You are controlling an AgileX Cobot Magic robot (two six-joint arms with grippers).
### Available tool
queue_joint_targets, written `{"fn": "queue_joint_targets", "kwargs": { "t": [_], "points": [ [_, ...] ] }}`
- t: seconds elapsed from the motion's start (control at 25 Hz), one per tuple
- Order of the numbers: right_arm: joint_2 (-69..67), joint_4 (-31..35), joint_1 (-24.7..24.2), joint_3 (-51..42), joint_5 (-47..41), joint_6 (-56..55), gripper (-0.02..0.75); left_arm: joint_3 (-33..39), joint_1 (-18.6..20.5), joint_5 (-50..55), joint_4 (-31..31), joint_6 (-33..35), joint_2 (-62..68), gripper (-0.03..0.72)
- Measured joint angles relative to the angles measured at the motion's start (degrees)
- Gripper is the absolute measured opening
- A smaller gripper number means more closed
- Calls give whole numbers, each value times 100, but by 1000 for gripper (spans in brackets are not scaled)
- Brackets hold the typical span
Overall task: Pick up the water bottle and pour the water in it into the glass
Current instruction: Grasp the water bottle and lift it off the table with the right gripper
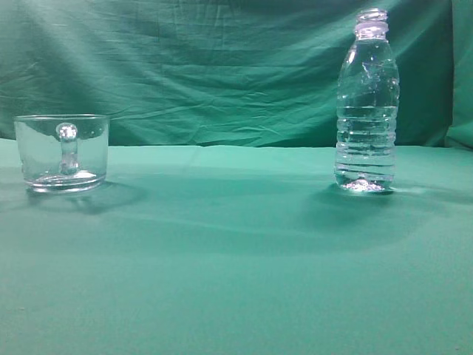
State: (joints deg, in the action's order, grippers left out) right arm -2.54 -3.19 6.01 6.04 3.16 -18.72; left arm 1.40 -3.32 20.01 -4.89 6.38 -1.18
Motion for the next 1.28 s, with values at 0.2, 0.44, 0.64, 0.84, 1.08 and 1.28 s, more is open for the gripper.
{"fn": "queue_joint_targets", "kwargs": {
  "t": [0.2, 0.44, 0.64, 0.84, 1.08, 1.28],
  "points": [
    [-945, 9, 0, 743, -774, -31, 0, 0, 0, 0, 0, 0, 0, 0],
    [-2283, 9, 359, 1024, -945, 624, 0, 0, 0, 0, 0, 0, 0, 0],
    [-3001, -12, 994, 1024, -532, 1070, 0, 0, 0, 0, 0, 0, 0, 0],
    [-4489, -72, 1368, 1036, 1022, 1222, 144, 0, 0, 0, 0, 0, 0, 0],
    [-6015, -91, 1368, 1091, 2623, 1242, 585, 0, 0, 0, 0, 0, 0, 0],
    [-7289, -100, 1368, 1338, 3278, 1242, 644, 0, 0, 0, 0, 0, 0, 0]
  ]
}}
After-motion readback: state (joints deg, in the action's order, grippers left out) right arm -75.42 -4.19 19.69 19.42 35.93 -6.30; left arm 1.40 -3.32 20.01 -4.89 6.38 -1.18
